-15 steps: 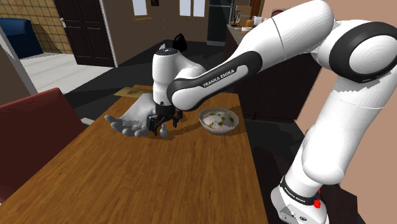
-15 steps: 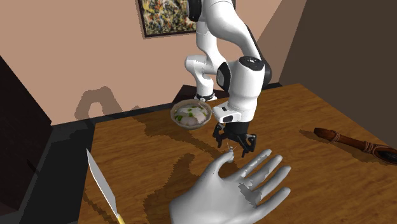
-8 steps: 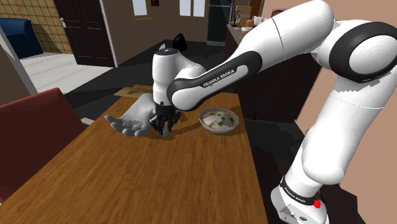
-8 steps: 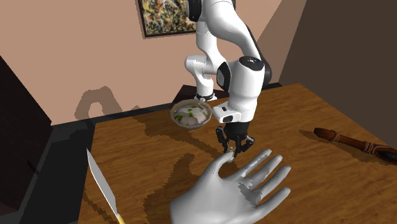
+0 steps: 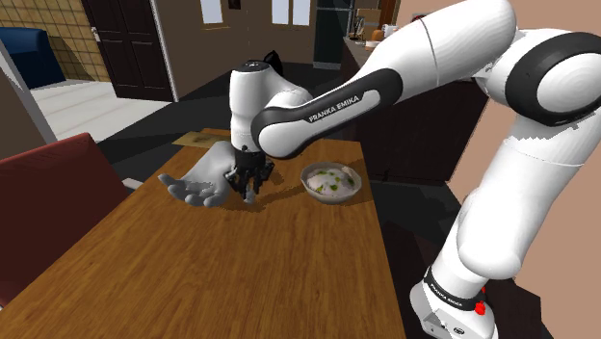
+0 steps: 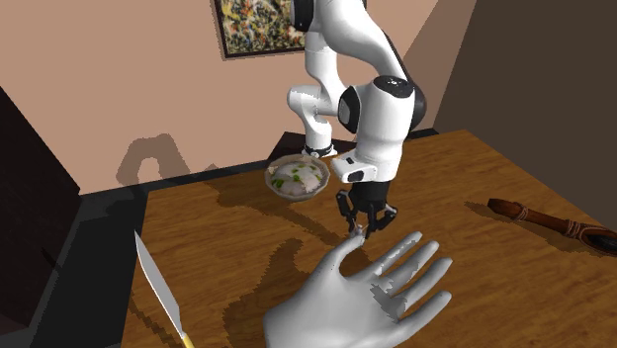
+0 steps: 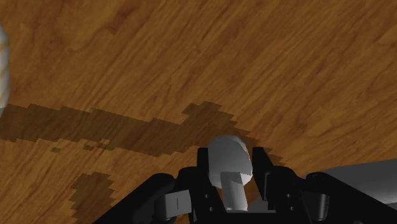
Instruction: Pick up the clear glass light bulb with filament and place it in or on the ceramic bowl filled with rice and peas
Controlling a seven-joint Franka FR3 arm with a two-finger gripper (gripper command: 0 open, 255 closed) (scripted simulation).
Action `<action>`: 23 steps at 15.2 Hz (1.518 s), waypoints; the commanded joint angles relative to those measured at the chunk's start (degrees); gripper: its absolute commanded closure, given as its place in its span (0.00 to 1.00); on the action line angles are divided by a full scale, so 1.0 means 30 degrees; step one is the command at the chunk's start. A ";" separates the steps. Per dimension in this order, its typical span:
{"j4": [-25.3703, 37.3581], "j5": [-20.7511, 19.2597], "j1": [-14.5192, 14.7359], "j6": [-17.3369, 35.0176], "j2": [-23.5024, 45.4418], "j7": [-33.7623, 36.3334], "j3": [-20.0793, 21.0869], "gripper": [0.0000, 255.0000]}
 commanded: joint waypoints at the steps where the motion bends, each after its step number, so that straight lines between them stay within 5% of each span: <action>1: 0.0360 0.0110 -0.0015 -0.0497 -0.0151 -0.0126 -0.0013 1.00; 23: 0.5023 0.0739 -0.0046 -0.5995 -0.1087 -0.0876 -0.0078 1.00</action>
